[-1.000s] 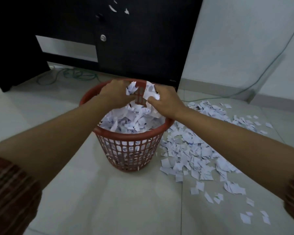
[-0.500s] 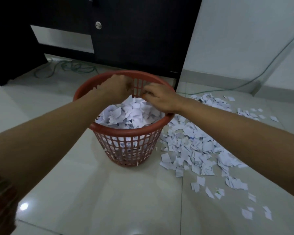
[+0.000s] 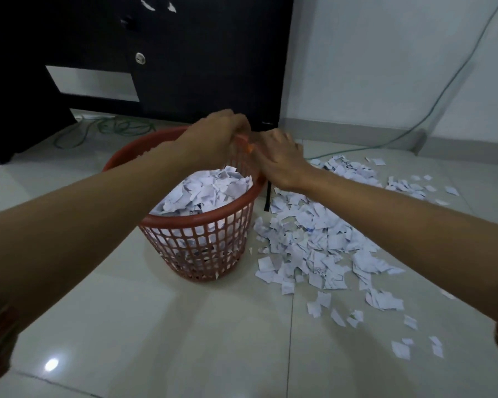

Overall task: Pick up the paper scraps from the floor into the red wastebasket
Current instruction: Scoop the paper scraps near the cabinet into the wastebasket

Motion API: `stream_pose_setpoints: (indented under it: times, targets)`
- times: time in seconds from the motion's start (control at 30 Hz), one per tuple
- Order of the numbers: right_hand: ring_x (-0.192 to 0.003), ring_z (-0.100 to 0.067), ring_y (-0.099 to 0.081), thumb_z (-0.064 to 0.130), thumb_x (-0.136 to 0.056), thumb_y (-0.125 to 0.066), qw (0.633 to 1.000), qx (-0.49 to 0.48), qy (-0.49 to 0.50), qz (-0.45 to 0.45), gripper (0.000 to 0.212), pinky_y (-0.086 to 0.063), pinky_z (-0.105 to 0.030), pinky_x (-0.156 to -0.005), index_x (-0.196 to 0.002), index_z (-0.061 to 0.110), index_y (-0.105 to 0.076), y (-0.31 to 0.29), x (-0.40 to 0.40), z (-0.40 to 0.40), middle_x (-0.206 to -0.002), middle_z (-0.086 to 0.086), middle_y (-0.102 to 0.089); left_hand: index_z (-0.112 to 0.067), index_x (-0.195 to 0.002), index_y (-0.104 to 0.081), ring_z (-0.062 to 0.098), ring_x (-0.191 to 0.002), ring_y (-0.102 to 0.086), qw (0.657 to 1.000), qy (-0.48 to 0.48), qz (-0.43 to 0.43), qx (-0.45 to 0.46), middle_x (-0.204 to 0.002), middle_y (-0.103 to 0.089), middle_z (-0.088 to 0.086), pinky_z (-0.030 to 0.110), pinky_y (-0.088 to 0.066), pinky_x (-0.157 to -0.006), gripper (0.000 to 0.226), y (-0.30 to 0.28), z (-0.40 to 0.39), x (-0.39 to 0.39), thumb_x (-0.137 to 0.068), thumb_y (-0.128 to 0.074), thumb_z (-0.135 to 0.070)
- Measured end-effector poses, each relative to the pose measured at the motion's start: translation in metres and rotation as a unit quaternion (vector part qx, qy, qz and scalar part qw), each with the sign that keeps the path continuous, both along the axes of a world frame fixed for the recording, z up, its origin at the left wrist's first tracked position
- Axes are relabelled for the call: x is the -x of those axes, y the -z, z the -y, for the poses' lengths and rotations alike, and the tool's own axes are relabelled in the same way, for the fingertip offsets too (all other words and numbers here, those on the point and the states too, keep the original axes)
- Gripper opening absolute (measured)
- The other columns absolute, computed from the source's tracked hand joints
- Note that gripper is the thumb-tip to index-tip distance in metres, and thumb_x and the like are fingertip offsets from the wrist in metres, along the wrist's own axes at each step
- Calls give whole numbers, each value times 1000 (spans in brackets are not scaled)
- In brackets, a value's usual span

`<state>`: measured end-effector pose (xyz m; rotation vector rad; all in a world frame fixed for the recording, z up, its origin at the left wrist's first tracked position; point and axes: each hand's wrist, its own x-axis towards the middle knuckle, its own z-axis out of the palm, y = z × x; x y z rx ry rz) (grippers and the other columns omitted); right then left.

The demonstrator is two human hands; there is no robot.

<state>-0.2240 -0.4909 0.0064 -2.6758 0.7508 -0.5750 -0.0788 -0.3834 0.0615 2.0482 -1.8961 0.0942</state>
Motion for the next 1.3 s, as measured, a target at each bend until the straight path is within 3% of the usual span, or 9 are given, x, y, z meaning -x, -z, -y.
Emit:
stream_pose_setpoints:
  times: [0.17, 0.3, 0.6, 0.73, 0.83, 1.03, 1.13, 1.2, 1.3]
  targets:
    - [-126, -27, -36, 61, -95, -29, 998, 15, 55, 8, 55, -28, -43, -98, -135, 25, -45, 16, 61, 26, -133, -6, -46, -18, -124, -54, 17, -102, -53, 998, 60, 24, 26, -120, -51, 4, 30, -45, -85, 30, 10, 24, 59, -96, -49, -26]
    - [-131, -28, -35, 58, -98, -34, 996, 6, 81, -35, 53, -28, -46, -102, -138, 24, -43, 38, 107, 40, -142, -5, -42, -19, -129, -49, 21, -110, -52, 991, 105, 87, -8, -129, -49, 4, 42, -47, -93, 37, 44, 41, 95, -94, -51, -33]
    - [-128, -28, -42, 55, -97, -39, 986, -62, 135, -78, 55, -36, -48, -103, -139, 20, -43, 108, 210, 42, -143, -6, -42, -16, -140, -36, 28, -131, -38, 967, 154, 122, -159, -147, -34, 7, 45, -37, -102, 54, 133, 67, 159, -95, -48, -43]
    - [-130, -31, -40, 50, -97, -44, 973, -102, 184, -95, 56, -37, -43, -102, -140, 14, -42, 163, 255, 22, -145, -11, -40, -14, -150, -20, 31, -145, -15, 940, 172, 170, -241, -159, -12, 10, 46, -24, -113, 66, 190, 65, 186, -97, -41, -48]
    - [-140, -34, -28, 54, -96, -42, 957, -125, 235, -119, 62, -30, -46, -108, -144, 14, -38, 206, 284, -5, -154, -17, -28, -15, -153, -10, 31, -148, -3, 940, 161, 143, -264, -162, -2, 7, 48, -13, -116, 69, 230, 59, 209, -99, -35, -50]
    - [-146, -36, 13, 77, -76, -3, 892, -156, 367, -214, 95, 3, -55, -115, -155, 24, -7, 275, 329, -69, -161, -14, 10, -15, -154, 0, 34, -147, 15, 947, 88, 61, -302, -161, 13, 10, 52, 2, -117, 69, 299, 36, 246, -101, -26, -51]
    - [-146, -43, 7, 80, -79, -3, 862, -171, 426, -216, 99, -1, -62, -113, -155, 17, -10, 294, 334, -85, -160, -22, 5, -16, -155, -3, 31, -147, 16, 953, 132, 83, -261, -162, 11, 9, 51, 2, -117, 69, 308, 35, 243, -98, -16, -53]
    - [-144, -48, -5, 78, -85, -4, 867, -152, 424, -214, 97, -7, -67, -110, -153, 11, -21, 302, 329, -84, -157, -28, -8, -16, -155, -5, 30, -148, 13, 958, 119, 77, -251, -162, 9, 8, 50, 1, -117, 70, 310, 38, 241, -96, -13, -53]
    - [-145, -45, 2, 78, -84, -2, 880, -145, 402, -209, 98, 1, -67, -111, -154, 10, -15, 302, 316, -67, -158, -28, -4, -15, -155, -4, 31, -148, 12, 964, 70, 57, -251, -162, 9, 9, 51, 1, -118, 65, 312, 44, 242, -101, -18, -49]
